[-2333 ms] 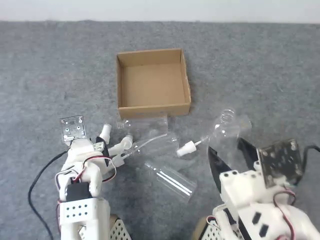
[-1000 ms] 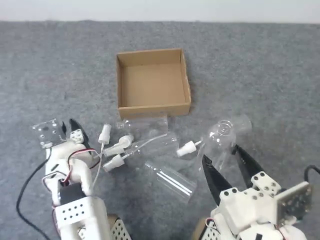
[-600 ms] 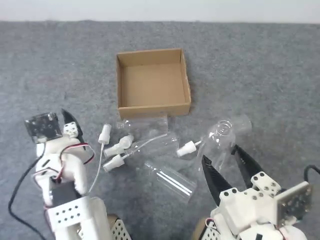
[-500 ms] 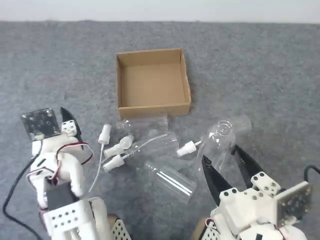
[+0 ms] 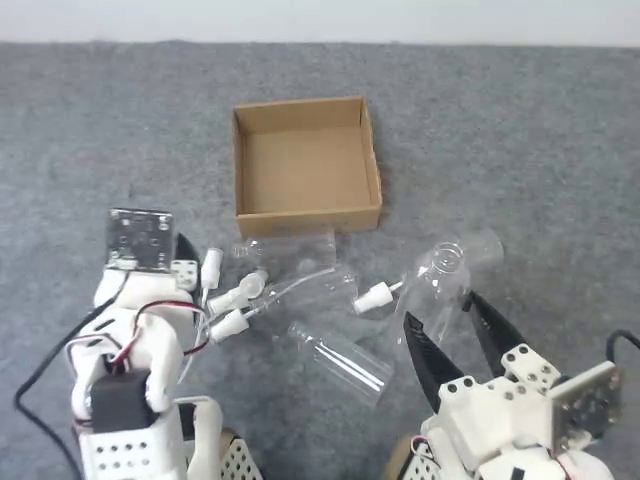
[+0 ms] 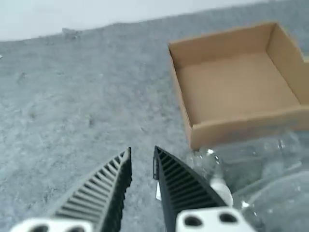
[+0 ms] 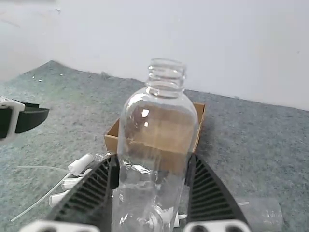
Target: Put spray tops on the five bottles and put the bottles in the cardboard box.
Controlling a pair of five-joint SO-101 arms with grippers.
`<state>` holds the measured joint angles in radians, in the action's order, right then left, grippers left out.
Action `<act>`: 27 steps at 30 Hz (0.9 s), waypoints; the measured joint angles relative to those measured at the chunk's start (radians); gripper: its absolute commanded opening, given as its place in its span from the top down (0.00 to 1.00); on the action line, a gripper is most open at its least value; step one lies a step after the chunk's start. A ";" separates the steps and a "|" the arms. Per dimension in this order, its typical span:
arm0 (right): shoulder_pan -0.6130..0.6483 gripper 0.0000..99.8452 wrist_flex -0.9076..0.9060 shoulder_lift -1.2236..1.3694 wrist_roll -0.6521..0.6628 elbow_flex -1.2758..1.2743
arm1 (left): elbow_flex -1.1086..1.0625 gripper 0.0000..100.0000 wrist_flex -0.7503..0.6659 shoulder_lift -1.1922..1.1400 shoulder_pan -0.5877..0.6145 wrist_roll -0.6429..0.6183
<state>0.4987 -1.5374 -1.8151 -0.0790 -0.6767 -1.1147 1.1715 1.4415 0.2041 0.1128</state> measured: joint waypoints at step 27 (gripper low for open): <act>0.000 0.97 0.000 -0.002 0.040 -0.044 | 0.417 0.85 0.196 -0.835 -0.229 0.114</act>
<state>0.4987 -1.5374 -1.8167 -0.0391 -0.7211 -0.6974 1.3679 0.6068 -0.0245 0.2263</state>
